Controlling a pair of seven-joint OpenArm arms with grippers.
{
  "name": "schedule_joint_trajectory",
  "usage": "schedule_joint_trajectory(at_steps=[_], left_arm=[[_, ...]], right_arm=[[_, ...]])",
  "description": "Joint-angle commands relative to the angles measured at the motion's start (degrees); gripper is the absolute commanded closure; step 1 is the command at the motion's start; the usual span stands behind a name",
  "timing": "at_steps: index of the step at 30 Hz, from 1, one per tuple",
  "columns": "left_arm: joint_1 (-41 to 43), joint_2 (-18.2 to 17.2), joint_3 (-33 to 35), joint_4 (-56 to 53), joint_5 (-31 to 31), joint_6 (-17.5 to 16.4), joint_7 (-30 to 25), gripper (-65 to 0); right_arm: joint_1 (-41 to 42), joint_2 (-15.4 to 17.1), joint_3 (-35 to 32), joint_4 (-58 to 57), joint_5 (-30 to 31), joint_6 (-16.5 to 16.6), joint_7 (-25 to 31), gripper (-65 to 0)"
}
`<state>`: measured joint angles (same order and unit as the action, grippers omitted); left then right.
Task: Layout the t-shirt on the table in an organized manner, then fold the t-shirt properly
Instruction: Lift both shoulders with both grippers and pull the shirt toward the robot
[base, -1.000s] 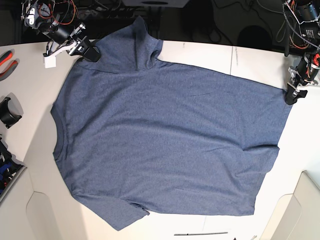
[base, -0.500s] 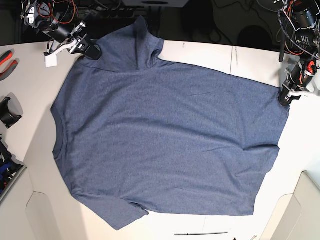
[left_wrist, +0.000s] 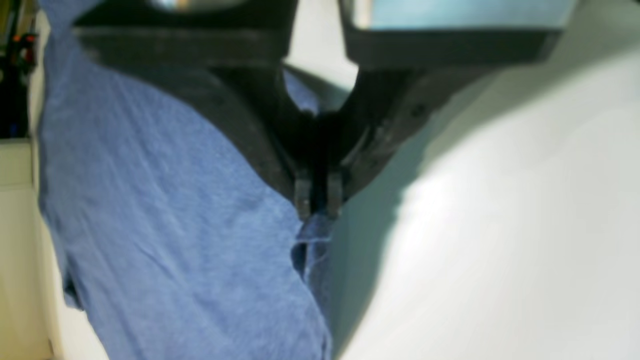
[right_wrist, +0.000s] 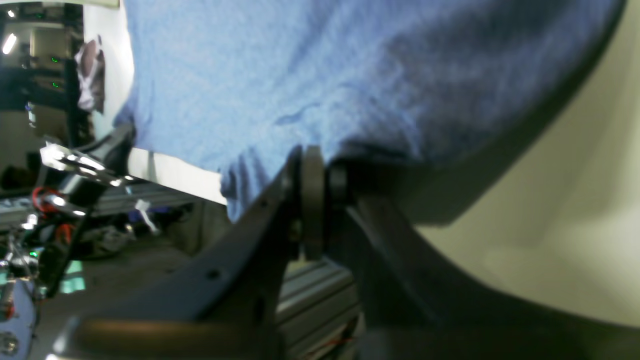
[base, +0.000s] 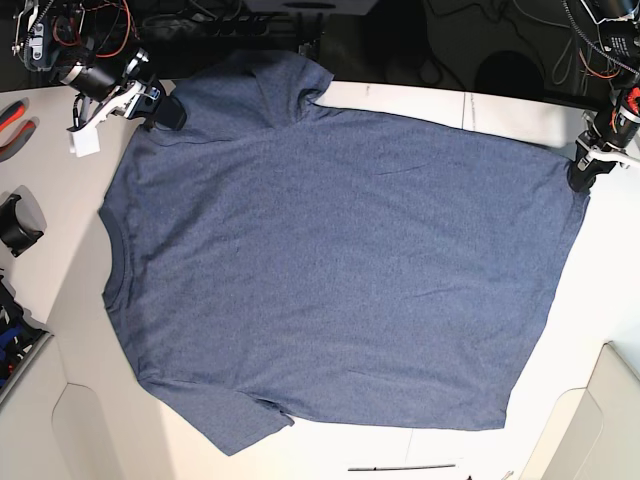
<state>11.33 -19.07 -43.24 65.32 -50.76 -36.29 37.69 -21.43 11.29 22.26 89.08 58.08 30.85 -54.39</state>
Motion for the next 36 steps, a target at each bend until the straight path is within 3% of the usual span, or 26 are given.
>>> schedule_joint_trajectory(at_steps=[1,14,20,27,32,36], left_arm=[[0.4,-1.1,-0.3,1.9,-1.2,-0.9,-0.2,0.0],[7.2,-0.9,-0.3,11.1,-2.6,-0.9,1.9,0.0],[9.2,-0.9,-2.5,13.4,-3.6,-1.8,2.2,0.0],[9.3,-1.0,-8.6,13.4,-11.3,-3.7,3.3,0.0],[6.8,-0.9,-4.9,13.4,-12.3,-3.7,3.9,0.0],[2.7,-0.9,-0.4,13.4,-9.8,-3.7,3.5,0.0]], right_arm=[[-0.2,0.8,0.4,1.9,0.8,0.5,-0.3,0.0],[-6.6,0.8,1.3,11.6,0.9,0.5,-2.5,0.0],[-9.2,0.7,6.8,14.8,0.9,0.5,-3.1,0.0],[-9.7,0.7,13.3,16.7,4.6,0.5,-3.8,0.0],[-6.5,-0.1,12.3,16.8,5.1,0.7,-3.5,0.0],[-2.0,-0.4,11.2,16.7,2.4,0.7,-1.8,0.0]])
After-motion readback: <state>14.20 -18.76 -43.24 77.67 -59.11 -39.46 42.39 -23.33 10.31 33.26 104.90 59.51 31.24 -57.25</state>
